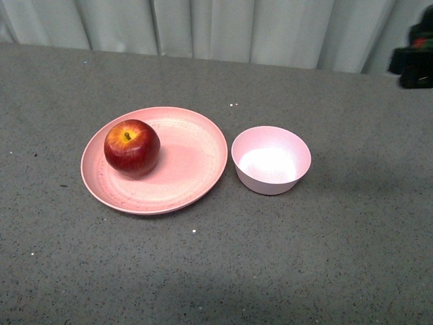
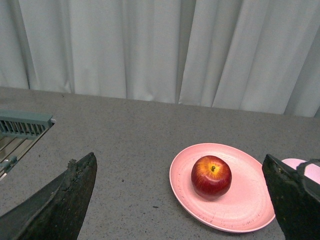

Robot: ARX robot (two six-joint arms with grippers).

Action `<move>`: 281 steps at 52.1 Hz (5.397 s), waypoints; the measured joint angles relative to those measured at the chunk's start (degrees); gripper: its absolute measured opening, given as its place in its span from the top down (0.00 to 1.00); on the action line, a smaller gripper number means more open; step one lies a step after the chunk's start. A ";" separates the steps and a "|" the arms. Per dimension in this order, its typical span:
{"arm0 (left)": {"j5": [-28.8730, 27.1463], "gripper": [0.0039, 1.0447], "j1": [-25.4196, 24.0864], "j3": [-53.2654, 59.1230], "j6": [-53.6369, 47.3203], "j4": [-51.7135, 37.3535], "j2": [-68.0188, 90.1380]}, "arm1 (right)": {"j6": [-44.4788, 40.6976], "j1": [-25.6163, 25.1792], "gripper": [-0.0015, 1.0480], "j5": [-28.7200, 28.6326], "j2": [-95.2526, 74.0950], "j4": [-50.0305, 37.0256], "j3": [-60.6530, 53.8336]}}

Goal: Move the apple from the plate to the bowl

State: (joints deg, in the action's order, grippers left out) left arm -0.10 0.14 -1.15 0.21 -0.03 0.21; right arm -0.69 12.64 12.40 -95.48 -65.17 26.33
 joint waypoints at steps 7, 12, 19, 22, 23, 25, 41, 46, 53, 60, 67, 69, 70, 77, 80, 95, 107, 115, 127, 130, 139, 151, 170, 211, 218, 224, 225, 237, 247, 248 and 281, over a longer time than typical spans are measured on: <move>0.07 0.06 0.02 0.00 0.00 0.00 0.00 | 0.04 -1.97 0.60 -1.84 7.43 -2.32 -5.66; 0.07 0.06 0.00 0.00 0.02 0.00 -0.02 | 0.04 -3.21 0.75 -3.28 11.32 -1.81 -9.51; 0.07 0.06 0.02 0.00 0.02 0.00 -0.02 | 0.07 -4.72 0.94 -4.70 15.82 -0.31 -13.40; 0.07 0.06 0.00 0.00 0.02 0.00 -0.02 | 0.02 -5.33 0.99 -5.22 18.32 0.48 -14.88; 0.07 0.06 0.00 0.00 0.02 0.00 -0.02 | 0.07 -5.57 0.99 -5.44 19.34 0.85 -15.43; 0.07 0.06 0.00 0.00 0.00 0.00 -0.02 | 0.09 -5.92 0.99 -5.79 20.76 1.44 -16.20; 0.07 0.06 0.02 0.00 0.02 0.00 -0.02 | 0.09 -11.78 0.99 -11.98 37.38 11.67 -22.62; 0.07 0.06 0.00 0.00 0.02 0.00 -0.02 | 0.11 -12.50 0.99 -12.11 41.81 14.99 -23.71; 0.07 0.06 0.00 0.00 0.00 0.00 -0.02 | 0.11 -12.50 0.99 -12.28 47.74 19.87 -24.85; 0.07 0.06 0.00 0.00 0.02 0.00 -0.02 | 0.11 -12.50 0.99 -12.31 54.45 25.57 -25.64; 0.07 0.06 0.00 0.00 0.02 0.00 -0.02 | 0.11 -12.50 0.99 -12.31 61.37 31.80 -26.01; 0.07 0.06 0.00 0.00 0.02 0.00 -0.02 | 0.11 -12.50 0.99 -12.31 63.25 33.48 -26.01; 0.07 0.06 0.00 0.00 0.02 0.00 -0.02 | 0.11 -12.50 0.99 -12.31 63.98 34.18 -26.01; 0.07 0.06 0.00 0.00 0.02 0.00 -0.02 | 0.11 -12.50 0.99 -12.31 69.48 39.21 -26.03; 0.07 0.06 0.02 0.00 0.02 0.00 -0.02 | 0.11 -12.50 0.99 -12.31 71.52 41.24 -26.03; 0.07 0.06 0.00 0.00 0.02 0.00 -0.02 | 0.11 -12.50 0.99 -12.31 78.86 48.39 -26.03; 0.07 0.06 0.00 0.00 0.02 0.00 -0.02 | 0.11 -12.50 0.99 -12.33 83.71 53.20 -26.03; 0.07 0.06 0.00 0.00 0.00 0.00 -0.02 | 0.11 -12.50 0.99 -12.31 85.61 55.10 -26.03; 0.02 0.06 0.00 0.00 0.00 0.00 -0.02 | 0.11 -12.50 0.99 -12.44 95.19 65.05 -25.99; 0.02 0.06 0.00 0.00 0.02 0.00 -0.02 | 0.09 -12.50 0.95 -12.46 95.19 65.07 -25.99; -17.05 0.06 4.28 -1.14 3.43 3.52 7.15 | 0.11 -12.50 0.65 -12.41 95.25 65.07 -25.99; -12.90 0.06 2.58 -4.42 8.79 -19.12 32.06 | 0.11 -12.52 0.21 -12.48 95.23 65.09 -25.99; -7.78 0.06 6.75 -19.15 12.04 -42.77 77.75 | 0.17 -12.52 0.09 -12.48 95.23 65.09 -25.99; -7.54 0.06 14.25 -45.07 10.84 -36.48 115.43 | 0.17 -12.55 0.09 -12.48 95.23 65.09 -25.99; -6.38 0.06 14.69 -45.53 10.84 -35.15 116.80 | 0.17 -12.55 0.09 -12.48 95.23 65.09 -25.99; -5.44 0.06 15.02 -46.12 10.75 -34.21 117.35 | 0.17 -12.55 0.09 -12.48 95.23 65.09 -25.99; -5.40 0.06 15.04 -46.12 10.73 -34.14 117.39 | 0.17 -12.55 0.09 -12.48 95.23 65.09 -25.99; -4.55 0.06 15.10 -46.12 10.12 -33.48 118.46 | 0.17 -12.55 0.09 -12.48 95.23 65.09 -25.99; -4.22 0.06 15.12 -46.03 8.70 -33.75 118.77 | 0.17 -12.55 0.09 -12.48 95.23 65.09 -25.99; -4.17 0.06 15.12 -46.03 8.61 -33.73 118.77 | 0.17 -12.55 0.09 -12.48 95.23 65.09 -25.99; -3.96 0.33 24.28 -50.25 7.61 -29.81 112.65 | 0.17 -12.55 0.09 -12.48 95.23 65.09 -25.99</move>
State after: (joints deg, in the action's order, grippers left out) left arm -4.05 24.43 -51.40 7.81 -29.85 112.86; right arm -0.51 0.10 -0.08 -0.25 -0.08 0.34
